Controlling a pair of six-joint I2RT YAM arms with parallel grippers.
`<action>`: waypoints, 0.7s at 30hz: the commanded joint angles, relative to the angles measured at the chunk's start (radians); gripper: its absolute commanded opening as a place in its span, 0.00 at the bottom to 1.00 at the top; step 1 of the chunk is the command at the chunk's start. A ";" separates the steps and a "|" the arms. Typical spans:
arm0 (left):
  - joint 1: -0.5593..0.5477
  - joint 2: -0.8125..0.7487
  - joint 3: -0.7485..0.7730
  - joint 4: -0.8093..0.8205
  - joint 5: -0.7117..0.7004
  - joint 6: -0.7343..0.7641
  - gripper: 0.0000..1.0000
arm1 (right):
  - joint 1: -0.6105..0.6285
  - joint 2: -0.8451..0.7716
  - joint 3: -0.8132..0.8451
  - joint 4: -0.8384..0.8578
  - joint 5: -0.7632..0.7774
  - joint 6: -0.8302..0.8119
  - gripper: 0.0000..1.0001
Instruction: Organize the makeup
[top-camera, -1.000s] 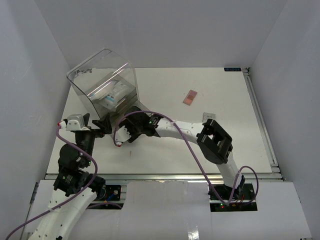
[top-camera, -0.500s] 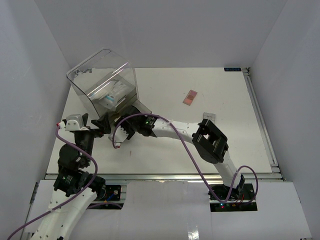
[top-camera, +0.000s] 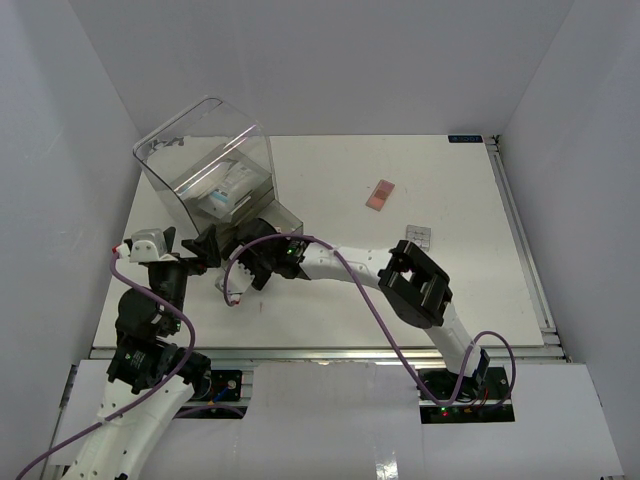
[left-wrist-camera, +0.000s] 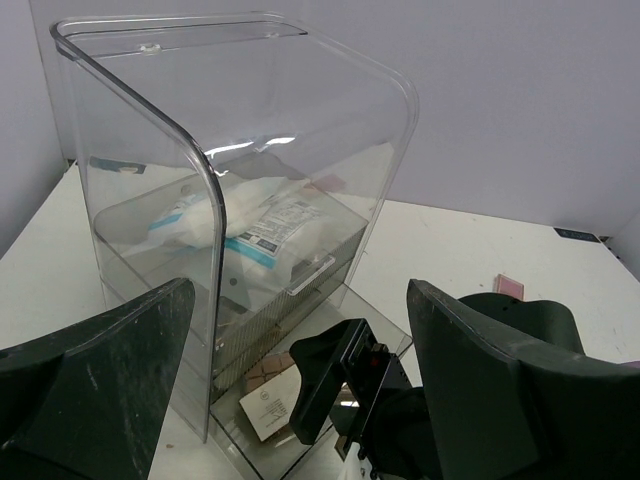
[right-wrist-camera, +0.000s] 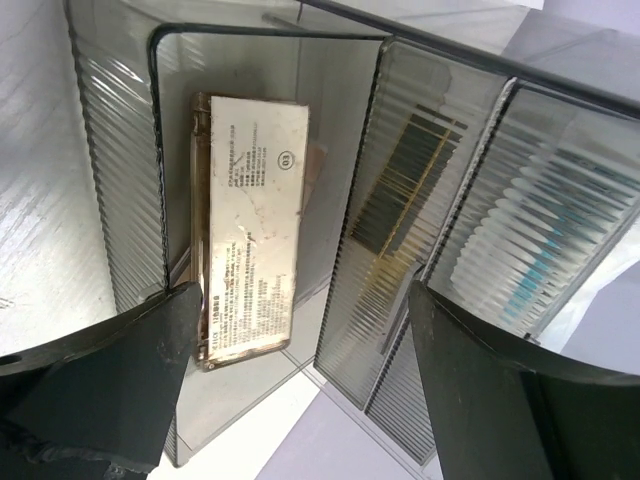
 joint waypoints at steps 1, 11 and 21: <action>0.008 -0.009 -0.008 0.009 -0.001 0.004 0.98 | 0.005 -0.039 -0.017 0.036 -0.015 0.012 0.90; 0.008 -0.002 -0.012 0.017 0.017 0.004 0.98 | -0.018 -0.238 -0.096 -0.056 -0.040 0.184 0.90; 0.008 0.097 -0.014 0.037 0.256 0.018 0.98 | -0.410 -0.420 -0.132 -0.212 -0.415 0.838 0.90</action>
